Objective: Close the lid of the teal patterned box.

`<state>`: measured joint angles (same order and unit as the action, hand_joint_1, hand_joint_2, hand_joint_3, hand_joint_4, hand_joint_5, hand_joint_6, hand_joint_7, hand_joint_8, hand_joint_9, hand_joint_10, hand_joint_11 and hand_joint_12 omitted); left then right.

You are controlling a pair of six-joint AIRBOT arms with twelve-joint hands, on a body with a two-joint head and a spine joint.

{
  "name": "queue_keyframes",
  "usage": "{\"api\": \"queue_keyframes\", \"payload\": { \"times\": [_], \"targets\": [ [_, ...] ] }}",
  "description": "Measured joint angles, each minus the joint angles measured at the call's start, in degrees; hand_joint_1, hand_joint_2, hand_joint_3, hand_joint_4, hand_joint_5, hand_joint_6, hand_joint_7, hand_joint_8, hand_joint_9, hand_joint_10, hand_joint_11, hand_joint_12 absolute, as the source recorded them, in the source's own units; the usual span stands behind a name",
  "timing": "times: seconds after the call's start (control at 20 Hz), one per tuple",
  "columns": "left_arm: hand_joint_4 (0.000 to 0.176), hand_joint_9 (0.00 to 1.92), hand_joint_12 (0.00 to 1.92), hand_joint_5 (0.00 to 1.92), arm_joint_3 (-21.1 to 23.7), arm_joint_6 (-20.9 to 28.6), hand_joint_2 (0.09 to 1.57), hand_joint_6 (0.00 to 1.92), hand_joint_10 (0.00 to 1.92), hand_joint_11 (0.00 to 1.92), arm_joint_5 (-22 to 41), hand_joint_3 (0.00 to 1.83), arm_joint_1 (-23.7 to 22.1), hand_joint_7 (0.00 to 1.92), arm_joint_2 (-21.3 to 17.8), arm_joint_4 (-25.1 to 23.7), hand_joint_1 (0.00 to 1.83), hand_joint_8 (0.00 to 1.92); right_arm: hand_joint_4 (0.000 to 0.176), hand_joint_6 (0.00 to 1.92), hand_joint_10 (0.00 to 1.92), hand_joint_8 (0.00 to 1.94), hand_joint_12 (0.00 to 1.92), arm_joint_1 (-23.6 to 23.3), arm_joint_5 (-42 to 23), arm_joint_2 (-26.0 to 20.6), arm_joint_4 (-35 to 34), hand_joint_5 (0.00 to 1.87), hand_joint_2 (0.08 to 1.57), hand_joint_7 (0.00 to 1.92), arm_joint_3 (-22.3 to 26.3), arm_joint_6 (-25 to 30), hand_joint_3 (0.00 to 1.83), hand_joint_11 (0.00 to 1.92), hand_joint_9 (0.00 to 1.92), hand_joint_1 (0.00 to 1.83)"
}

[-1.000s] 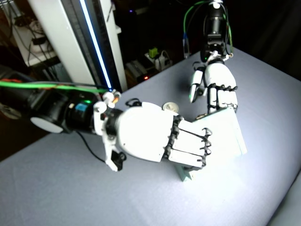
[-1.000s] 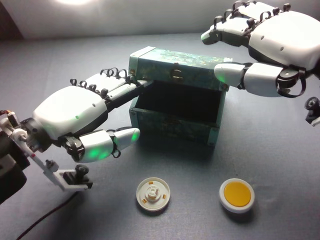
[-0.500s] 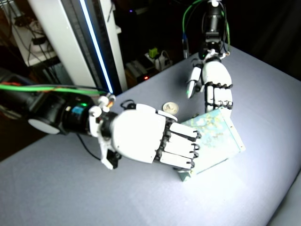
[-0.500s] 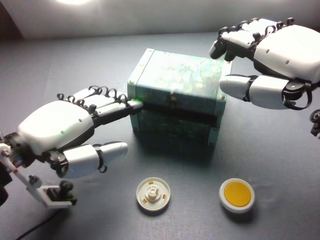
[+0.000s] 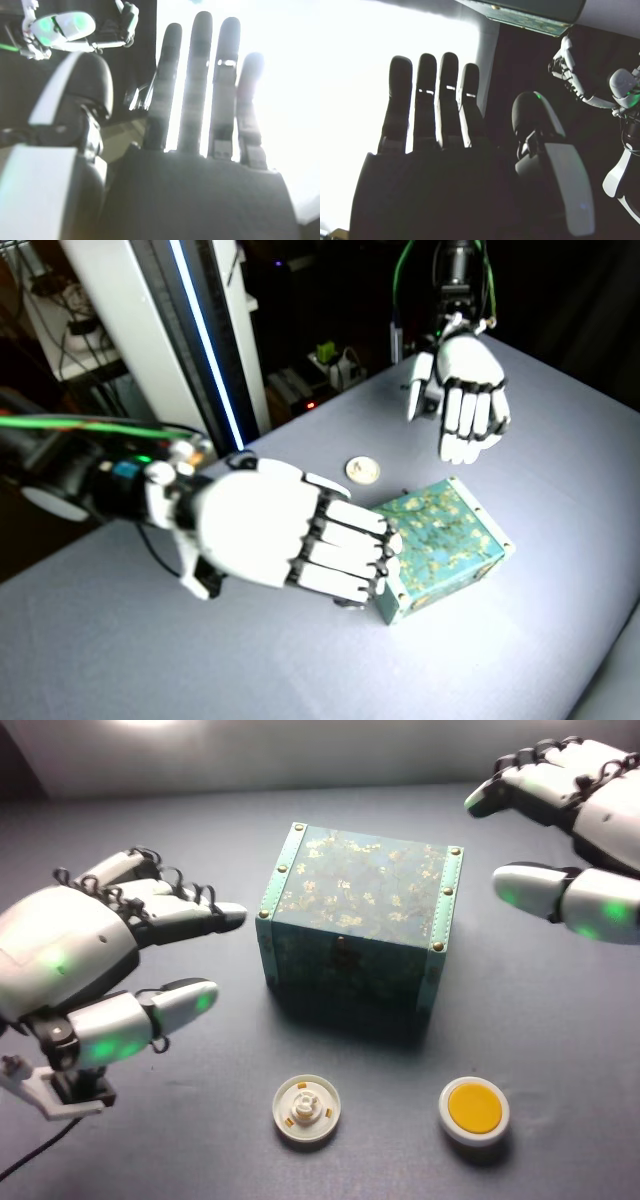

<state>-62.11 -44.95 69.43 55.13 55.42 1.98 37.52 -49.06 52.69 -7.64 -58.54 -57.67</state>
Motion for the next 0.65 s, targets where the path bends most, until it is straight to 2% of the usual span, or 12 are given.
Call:
{"api": "queue_keyframes", "payload": {
  "times": [0.05,0.1,0.15,0.2,0.25,0.3,0.35,0.4,0.45,0.55,0.6,0.65],
  "targets": [
    [0.0,0.07,0.88,0.16,0.07,-0.28,1.45,0.0,0.15,0.0,0.76,0.01,0.76,0.17,-0.07,1.14,0.32,0.0,0.0,0.45,0.65,0.51,1.72,1.05,-1.49,-1.05,0.0,0.0,1.46,0.02,0.92,0.02,0.0,0.0,0.01,0.09],
    [0.008,0.03,0.59,0.08,0.37,-0.42,1.45,0.0,0.09,0.0,1.62,0.0,1.81,0.08,-0.31,2.64,0.38,0.0,0.0,0.23,0.4,0.35,1.71,2.1,-2.64,-2.25,0.24,0.0,1.46,0.0,1.9,0.0,0.0,0.0,0.0,0.04],
    [0.039,0.0,0.3,0.02,0.83,-1.01,1.47,0.0,0.02,0.0,2.43,0.0,2.75,0.01,-0.72,4.11,0.45,0.0,0.0,0.08,0.18,0.15,1.73,3.1,-4.28,-3.5,0.22,0.0,1.45,0.0,2.91,0.02,0.0,0.0,0.0,0.01],
    [0.076,0.0,0.06,0.0,1.16,-1.88,1.46,0.0,0.0,0.0,4.07,0.0,3.54,0.0,-1.14,5.57,0.51,0.0,0.0,0.02,0.23,0.03,1.72,3.98,-6.08,-4.72,0.2,0.0,1.47,0.0,3.82,0.02,0.0,0.0,0.0,0.08],
    [0.116,0.0,0.0,0.0,1.97,-2.64,1.45,0.0,0.0,0.0,6.43,0.0,4.61,0.0,-2.05,7.34,0.44,0.0,0.0,0.0,0.12,0.0,1.49,5.14,-8.92,-6.25,0.0,0.0,1.44,0.0,5.07,0.02,0.0,0.0,0.0,0.13],
    [0.133,0.0,0.0,0.0,2.29,-3.17,1.43,0.0,0.0,0.0,8.28,0.0,5.44,0.0,-2.75,8.11,0.37,0.0,0.0,0.0,0.09,0.0,1.43,6.62,-11.41,-7.63,-0.04,0.0,1.4,0.0,6.08,0.04,0.0,0.0,0.0,0.12],
    [0.108,0.0,0.0,0.0,2.67,-3.61,1.44,0.0,0.0,0.0,9.73,0.0,6.05,0.0,-3.13,9.14,0.36,0.0,0.0,0.0,0.12,0.0,1.47,7.8,-13.11,-8.44,-0.26,0.0,1.39,0.0,6.8,0.02,0.0,0.0,0.01,0.12],
    [0.115,0.0,0.0,0.0,3.13,-3.91,1.43,0.0,0.0,0.0,11.61,0.0,6.86,0.0,-3.45,10.25,0.29,0.0,0.0,0.0,0.02,0.0,1.4,9.29,-15.1,-9.27,-0.68,0.0,1.39,0.0,7.58,0.02,0.0,0.0,0.0,0.1],
    [0.107,0.0,0.0,0.0,3.3,-4.37,1.42,0.0,0.0,0.0,13.2,0.0,7.5,0.0,-3.56,10.67,0.25,0.0,0.006,0.0,0.0,0.0,1.12,10.78,-17.18,-10.01,-1.36,0.0,1.38,0.0,8.46,0.02,0.0,0.0,0.0,0.08],
    [0.119,0.0,0.0,0.0,4.04,-4.76,1.41,0.0,0.0,0.0,15.32,0.0,8.57,0.0,-3.91,11.34,0.25,0.0,0.0,0.0,0.0,0.0,0.66,13.07,-20.76,-11.28,-2.12,0.0,1.42,0.0,9.6,0.02,0.01,0.0,0.0,0.06],
    [0.119,0.0,0.0,0.0,4.24,-4.98,1.41,0.0,0.0,0.0,16.59,0.0,8.87,0.0,-4.02,11.58,0.25,0.0,0.0,0.0,0.0,0.0,0.66,14.19,-22.53,-11.93,-2.64,0.0,1.42,0.0,10.25,0.02,0.01,0.0,0.0,0.06],
    [0.106,0.0,0.0,0.0,4.81,-5.44,1.42,0.0,0.0,0.0,18.69,0.0,9.66,0.0,-4.59,12.17,0.18,0.0,0.0,0.0,0.0,0.0,0.57,15.76,-25.62,-13.05,-2.69,0.0,1.42,0.0,11.15,0.02,0.0,0.0,0.0,0.04]
  ]
}}
